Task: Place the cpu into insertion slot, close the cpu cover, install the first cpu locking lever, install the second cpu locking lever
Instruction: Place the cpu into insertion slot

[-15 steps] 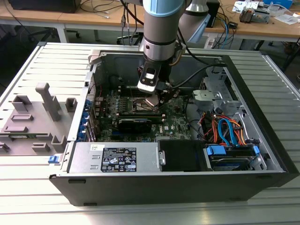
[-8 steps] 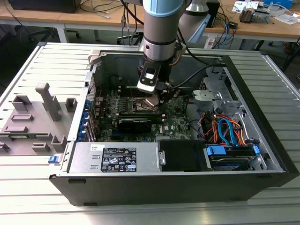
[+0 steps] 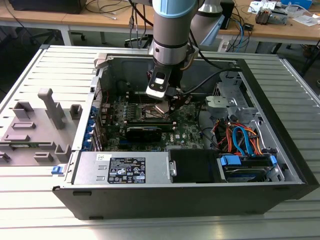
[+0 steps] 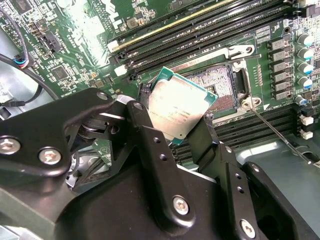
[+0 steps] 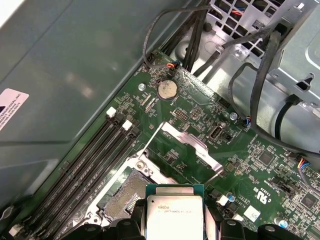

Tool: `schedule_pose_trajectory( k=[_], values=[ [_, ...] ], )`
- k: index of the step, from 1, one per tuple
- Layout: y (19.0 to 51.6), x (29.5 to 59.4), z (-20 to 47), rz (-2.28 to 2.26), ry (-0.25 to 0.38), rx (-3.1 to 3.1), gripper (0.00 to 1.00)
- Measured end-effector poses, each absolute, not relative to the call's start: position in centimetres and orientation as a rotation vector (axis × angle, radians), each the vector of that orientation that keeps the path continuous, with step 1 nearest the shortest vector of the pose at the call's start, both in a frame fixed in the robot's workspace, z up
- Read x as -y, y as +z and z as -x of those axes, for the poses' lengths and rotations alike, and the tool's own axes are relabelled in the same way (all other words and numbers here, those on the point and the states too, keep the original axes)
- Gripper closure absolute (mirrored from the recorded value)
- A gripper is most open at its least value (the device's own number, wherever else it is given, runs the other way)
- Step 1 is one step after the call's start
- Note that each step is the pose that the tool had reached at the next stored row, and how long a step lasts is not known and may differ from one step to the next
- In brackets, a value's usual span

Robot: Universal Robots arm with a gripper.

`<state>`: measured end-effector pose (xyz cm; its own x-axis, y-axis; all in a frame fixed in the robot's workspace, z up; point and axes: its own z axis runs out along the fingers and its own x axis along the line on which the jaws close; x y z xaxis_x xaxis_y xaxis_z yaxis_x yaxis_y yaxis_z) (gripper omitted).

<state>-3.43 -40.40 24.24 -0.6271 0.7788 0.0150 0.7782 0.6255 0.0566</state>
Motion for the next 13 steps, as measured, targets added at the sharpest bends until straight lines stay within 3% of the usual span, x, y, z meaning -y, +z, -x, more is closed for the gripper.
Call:
schedule_pose_trajectory(
  k=[13],
  values=[
    [24.24,40.4,3.43,-1.374,0.09,-2.811,0.45]
  ],
)
